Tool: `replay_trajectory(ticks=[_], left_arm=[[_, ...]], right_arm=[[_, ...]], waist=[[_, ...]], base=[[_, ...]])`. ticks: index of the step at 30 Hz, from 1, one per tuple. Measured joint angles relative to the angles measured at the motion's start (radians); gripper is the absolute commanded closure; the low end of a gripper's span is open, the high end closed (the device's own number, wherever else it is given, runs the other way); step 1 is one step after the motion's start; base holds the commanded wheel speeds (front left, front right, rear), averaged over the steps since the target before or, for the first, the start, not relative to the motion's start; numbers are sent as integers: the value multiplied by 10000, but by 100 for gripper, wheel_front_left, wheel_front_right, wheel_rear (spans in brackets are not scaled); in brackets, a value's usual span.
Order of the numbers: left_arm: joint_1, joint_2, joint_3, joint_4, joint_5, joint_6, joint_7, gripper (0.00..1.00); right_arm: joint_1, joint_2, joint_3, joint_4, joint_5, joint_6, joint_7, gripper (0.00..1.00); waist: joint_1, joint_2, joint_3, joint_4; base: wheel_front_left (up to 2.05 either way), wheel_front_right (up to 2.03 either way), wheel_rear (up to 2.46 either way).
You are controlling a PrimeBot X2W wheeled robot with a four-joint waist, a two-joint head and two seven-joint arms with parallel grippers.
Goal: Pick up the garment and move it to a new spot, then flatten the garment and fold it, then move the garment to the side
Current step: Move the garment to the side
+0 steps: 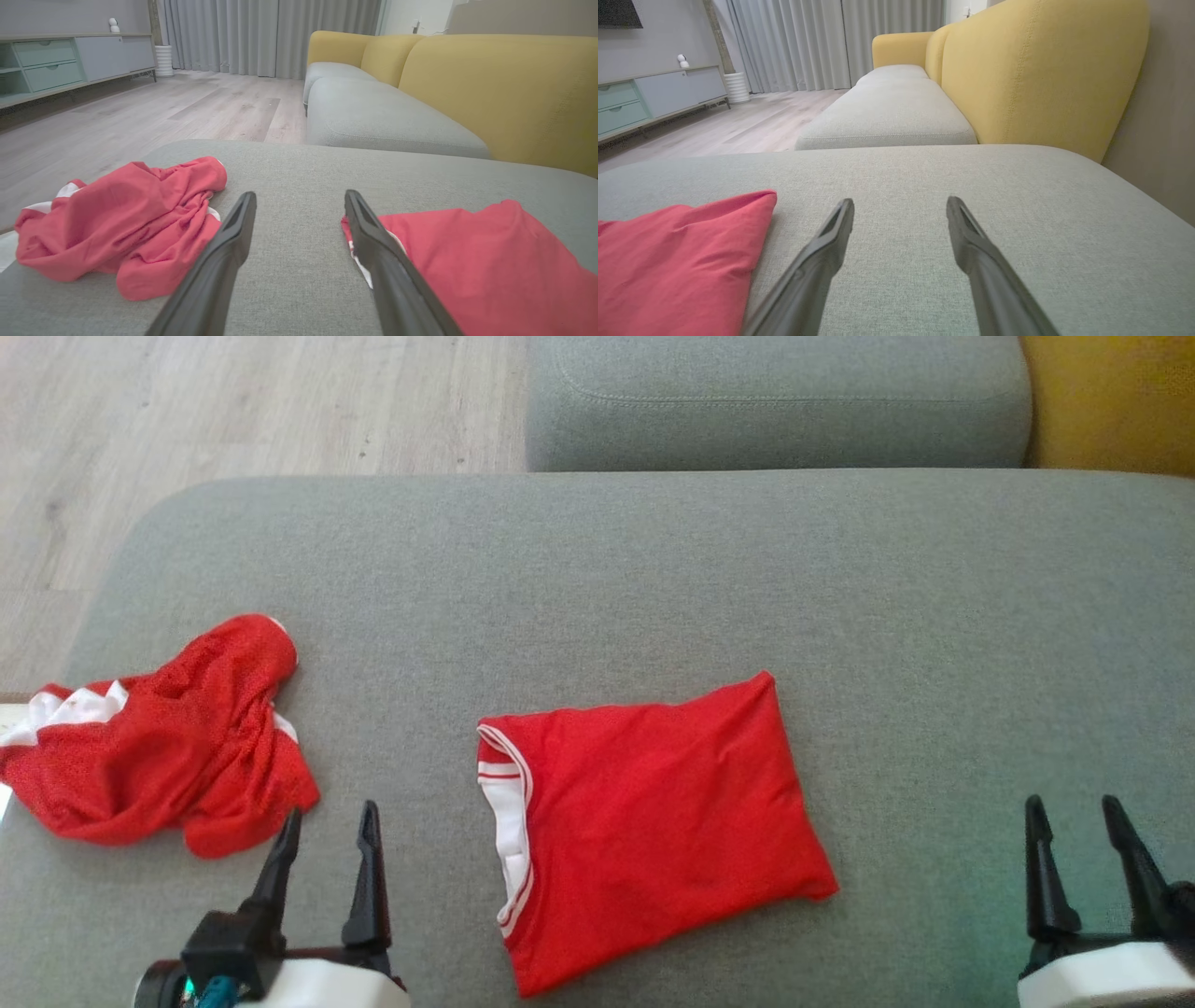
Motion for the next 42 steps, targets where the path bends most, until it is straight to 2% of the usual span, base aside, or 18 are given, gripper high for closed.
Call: replay_trajectory(ticks=[6,9,11,14,20,23,27,28,29,32,35,39,42], left_arm=[[-11,0,31,-12,88,-59,0,0],[-81,-2,23,-69,84,-59,0,0],[-147,-2,-15,-134,56,-54,0,0],[-377,-2,-268,-167,-65,21,-2,0],[-1030,-15,-771,-38,-332,186,0,0],[-1158,-15,-947,-35,-472,299,-2,0],[-1164,-13,-1011,-35,-491,431,-2,0],[-1176,-13,-1049,-33,-502,447,-2,0],[-1200,-13,-1101,-31,-550,447,-2,0],[-1360,-21,-1252,-58,-560,458,-2,0],[-1367,-17,-1170,-230,-560,568,-2,0],[-1383,-19,-1116,-464,-523,575,-4,0],[-1596,-19,-1074,-583,-364,518,-2,0]], right_arm=[[-17,10,242,6,82,0,-56,0],[-259,21,681,-483,748,0,301,0],[-768,-56,1198,-823,1250,0,1218,0],[-1732,-155,1910,-930,2360,0,3223,0],[-2937,-176,2625,98,3471,0,6675,0],[-3090,-174,2681,598,3582,0,7660,0],[-3289,-40,2608,995,3825,0,8408,0],[-3403,-8,2577,1072,3847,0,8508,59],[-3528,65,2485,1164,3881,0,8539,100],[-3779,347,2138,1346,4069,0,8368,100],[-3961,510,1854,1409,3940,0,8061,100],[-4543,424,999,1532,3446,0,7653,100],[-5278,121,169,1751,2943,0,7177,100]], waist=[[0,0,163,41],[0,0,392,69],[0,0,569,94],[0,0,869,143],[1,0,1277,488],[1,0,1365,740],[1,0,1462,943],[1,0,1484,965],[1,0,1500,978],[1,0,1534,922],[1,0,1559,592],[1,0,1706,-107],[1,0,1940,-704]], base=[[0,0,0],[0,0,0],[0,0,0],[0,0,0],[0,0,0],[0,0,0],[0,0,0],[0,0,0],[0,0,0],[0,0,0],[0,0,0],[0,0,0],[0,0,0]])
